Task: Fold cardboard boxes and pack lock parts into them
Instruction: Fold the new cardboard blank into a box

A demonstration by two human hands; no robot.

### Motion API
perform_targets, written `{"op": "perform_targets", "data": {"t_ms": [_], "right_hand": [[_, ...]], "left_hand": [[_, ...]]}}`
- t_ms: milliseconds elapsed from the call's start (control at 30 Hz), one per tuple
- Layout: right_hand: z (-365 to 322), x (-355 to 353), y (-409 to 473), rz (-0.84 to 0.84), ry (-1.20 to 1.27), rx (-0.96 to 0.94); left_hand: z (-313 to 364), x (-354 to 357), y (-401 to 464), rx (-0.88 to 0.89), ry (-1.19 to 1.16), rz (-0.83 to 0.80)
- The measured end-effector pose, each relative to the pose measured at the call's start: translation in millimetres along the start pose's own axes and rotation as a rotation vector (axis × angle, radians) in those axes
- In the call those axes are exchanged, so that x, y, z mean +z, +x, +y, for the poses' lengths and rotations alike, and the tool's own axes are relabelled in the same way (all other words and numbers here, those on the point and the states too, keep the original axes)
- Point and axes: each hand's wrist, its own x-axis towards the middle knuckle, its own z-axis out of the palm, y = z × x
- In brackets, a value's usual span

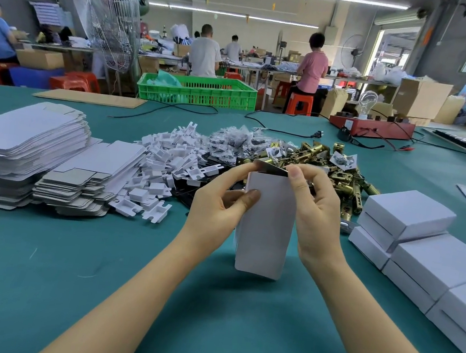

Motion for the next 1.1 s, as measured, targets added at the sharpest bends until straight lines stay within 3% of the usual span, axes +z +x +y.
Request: {"op": "perform_targets", "data": {"t_ms": [333,633,733,867,1100], "right_hand": [[7.8,-1.9,0.1,-0.039,-0.019,0.073],[-5.3,-1.3,1.0,-0.01,0.158,0.175],[-10.1,2.1,-0.3,-0.012,0.175,0.126],[-17.5,13.0,-7.8,-0.07,0.173,0.033],[-17.6,13.9,-11.1,-0.071,0.221,0.075]], "left_hand": [[-0.8,0.3,-0.1,0.013,0.001,-0.011],[2.7,2.9,2.4,0.005,-0.056,-0.051],[9.1,11.8,2.3,0.004,-0.091,0.024],[15.7,17.1,2.7,0.135,-0.021,0.166],[16.9,18.1,1.0,0.1,-0.102,0.146]]}}
